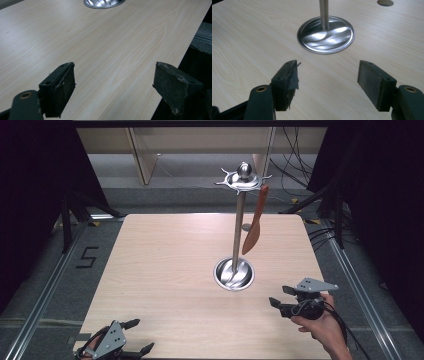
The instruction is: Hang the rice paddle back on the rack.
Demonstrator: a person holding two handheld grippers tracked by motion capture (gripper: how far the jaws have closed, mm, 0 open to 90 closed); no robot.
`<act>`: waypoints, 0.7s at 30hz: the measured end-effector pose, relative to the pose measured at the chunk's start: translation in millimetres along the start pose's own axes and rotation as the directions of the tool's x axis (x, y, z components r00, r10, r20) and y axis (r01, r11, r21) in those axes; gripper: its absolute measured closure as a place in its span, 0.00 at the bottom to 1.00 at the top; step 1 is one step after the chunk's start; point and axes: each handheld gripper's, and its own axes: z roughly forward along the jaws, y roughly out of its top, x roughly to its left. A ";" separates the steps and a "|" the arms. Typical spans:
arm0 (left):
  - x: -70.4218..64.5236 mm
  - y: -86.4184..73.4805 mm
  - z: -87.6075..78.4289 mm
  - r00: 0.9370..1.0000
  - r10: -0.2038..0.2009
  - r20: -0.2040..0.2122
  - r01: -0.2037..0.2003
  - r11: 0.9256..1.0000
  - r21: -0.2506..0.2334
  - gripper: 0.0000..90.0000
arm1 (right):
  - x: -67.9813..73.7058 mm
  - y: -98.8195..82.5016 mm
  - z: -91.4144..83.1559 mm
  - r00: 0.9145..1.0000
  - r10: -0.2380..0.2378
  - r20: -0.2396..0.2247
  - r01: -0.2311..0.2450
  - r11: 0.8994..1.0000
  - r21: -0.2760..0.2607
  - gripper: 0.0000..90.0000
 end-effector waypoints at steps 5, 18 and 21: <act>-0.4 -0.1 0.2 1.000 -0.004 0.001 0.004 1.000 -0.002 0.19 | -1.8 -3.5 1.3 1.000 -0.011 0.005 0.011 1.000 -0.002 0.37; -0.9 -0.5 1.2 1.000 -0.002 -0.006 0.002 1.000 -0.013 0.19 | 1.8 -13.4 1.8 1.000 0.003 0.002 -0.004 1.000 0.028 0.36; 1.7 0.5 0.1 0.999 0.034 -0.002 -0.034 0.999 -0.002 0.19 | 0.9 -15.2 1.8 1.000 -0.016 0.003 0.016 1.000 0.023 0.36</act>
